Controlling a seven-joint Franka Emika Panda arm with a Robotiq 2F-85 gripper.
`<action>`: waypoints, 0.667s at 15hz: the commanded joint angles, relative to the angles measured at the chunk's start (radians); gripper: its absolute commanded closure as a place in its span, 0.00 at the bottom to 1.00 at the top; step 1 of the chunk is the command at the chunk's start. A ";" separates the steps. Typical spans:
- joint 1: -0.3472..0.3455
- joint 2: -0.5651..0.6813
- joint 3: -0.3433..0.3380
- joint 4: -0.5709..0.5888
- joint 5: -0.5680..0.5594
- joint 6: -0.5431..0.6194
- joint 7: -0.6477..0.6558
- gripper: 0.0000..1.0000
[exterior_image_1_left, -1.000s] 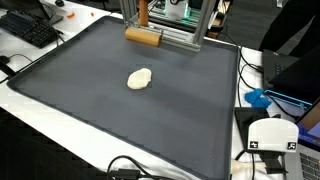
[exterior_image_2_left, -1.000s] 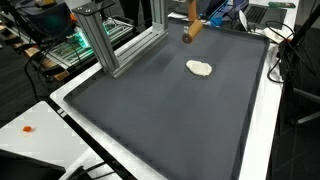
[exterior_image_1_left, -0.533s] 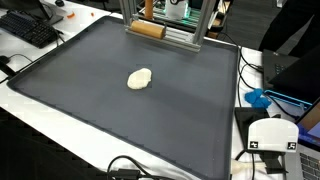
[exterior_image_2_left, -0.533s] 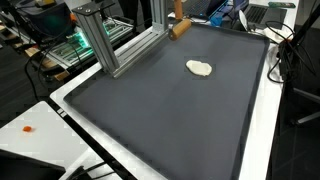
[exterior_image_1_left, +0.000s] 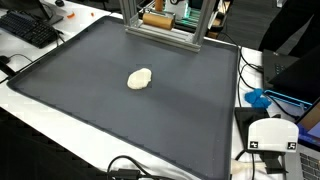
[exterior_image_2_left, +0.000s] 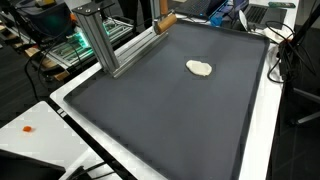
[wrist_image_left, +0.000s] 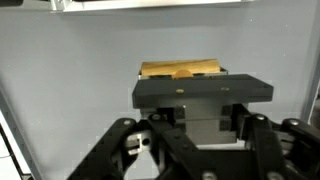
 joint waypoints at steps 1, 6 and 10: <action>0.013 -0.080 0.005 -0.025 0.045 -0.078 0.027 0.65; 0.028 -0.127 0.017 -0.022 0.099 -0.161 0.057 0.65; 0.037 -0.159 0.035 -0.038 0.115 -0.152 0.060 0.65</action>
